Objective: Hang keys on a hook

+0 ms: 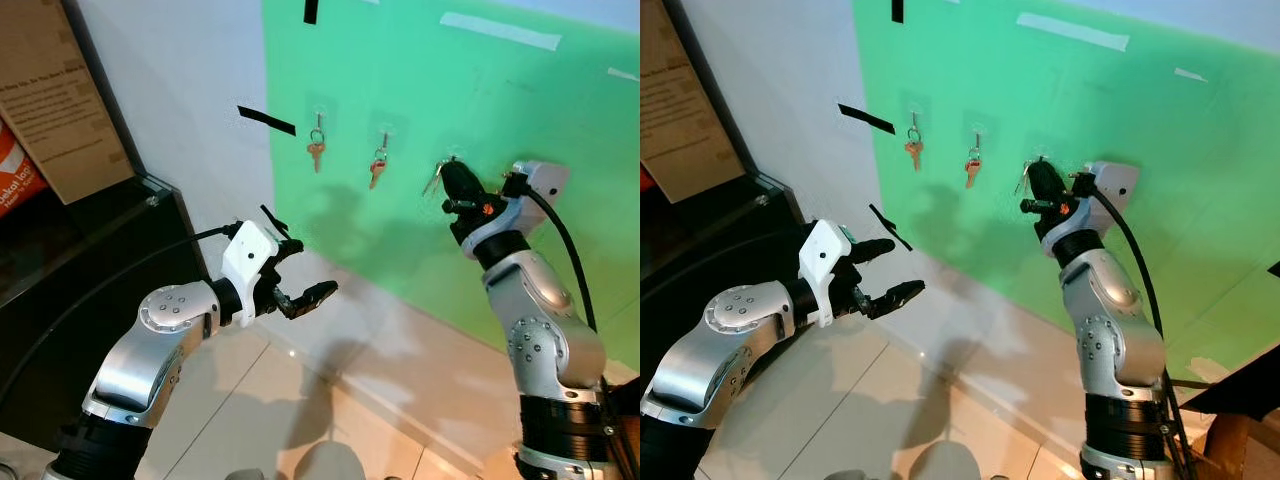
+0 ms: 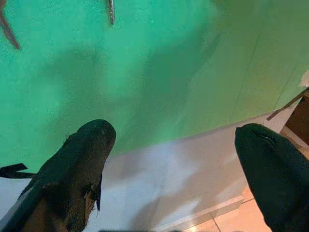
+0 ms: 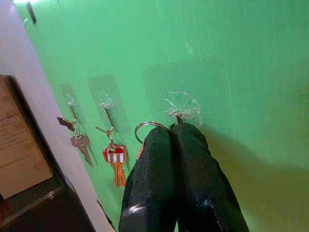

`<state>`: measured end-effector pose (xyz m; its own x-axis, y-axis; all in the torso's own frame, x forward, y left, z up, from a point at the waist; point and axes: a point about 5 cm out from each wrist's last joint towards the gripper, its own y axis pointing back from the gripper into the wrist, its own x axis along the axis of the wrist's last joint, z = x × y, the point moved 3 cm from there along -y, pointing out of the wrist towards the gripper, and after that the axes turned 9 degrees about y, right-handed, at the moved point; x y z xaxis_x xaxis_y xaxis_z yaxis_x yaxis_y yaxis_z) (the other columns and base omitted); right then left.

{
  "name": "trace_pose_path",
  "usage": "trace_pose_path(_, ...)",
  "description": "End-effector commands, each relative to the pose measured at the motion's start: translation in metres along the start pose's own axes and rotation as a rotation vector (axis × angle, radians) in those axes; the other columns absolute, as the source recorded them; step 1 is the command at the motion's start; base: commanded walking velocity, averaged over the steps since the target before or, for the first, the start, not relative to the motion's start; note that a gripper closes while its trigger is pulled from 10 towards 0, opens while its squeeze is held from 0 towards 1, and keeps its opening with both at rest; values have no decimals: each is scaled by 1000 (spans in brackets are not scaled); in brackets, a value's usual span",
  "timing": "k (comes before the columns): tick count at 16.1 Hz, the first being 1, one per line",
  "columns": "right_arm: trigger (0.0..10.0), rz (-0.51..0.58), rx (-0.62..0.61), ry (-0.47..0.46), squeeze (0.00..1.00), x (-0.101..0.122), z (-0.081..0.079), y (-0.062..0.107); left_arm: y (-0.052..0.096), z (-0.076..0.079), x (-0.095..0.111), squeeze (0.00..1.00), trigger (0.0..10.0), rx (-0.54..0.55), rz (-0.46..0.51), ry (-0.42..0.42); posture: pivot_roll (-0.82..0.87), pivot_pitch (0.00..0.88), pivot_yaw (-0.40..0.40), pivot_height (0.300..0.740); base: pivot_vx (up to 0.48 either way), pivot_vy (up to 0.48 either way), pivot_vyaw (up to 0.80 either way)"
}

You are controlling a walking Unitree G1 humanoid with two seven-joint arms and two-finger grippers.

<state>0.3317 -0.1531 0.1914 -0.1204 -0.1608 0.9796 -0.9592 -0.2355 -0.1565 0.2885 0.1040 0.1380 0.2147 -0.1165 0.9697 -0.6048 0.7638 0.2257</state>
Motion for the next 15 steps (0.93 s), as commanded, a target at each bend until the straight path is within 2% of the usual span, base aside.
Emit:
trace_pose_path(1,10000,-9,43,12,0,-1,-6,3,-2,1,4,0,10000,-15,-1,-27,105,0,-4,740,0,0,0)
trace_pose_path(4,10000,-21,88,61,0,-3,-10,6,-2,1,4,0,10000,-15,-3,-29,106,0,-2,740,0,0,0)
trace_pose_path(9,10000,89,25,58,0,15,-3,6,-3,2,5,0,10000,-20,-1,-34,103,0,-1,740,0,0,0)
trace_pose_path(11,10000,93,-44,48,0,18,8,0,-3,1,5,0,10000,-16,1,-35,109,0,-7,740,0,0,0)
trace_pose_path(15,10000,99,34,34,0,17,-5,-2,-4,1,6,0,10000,-14,4,-39,111,0,-9,740,0,0,0)
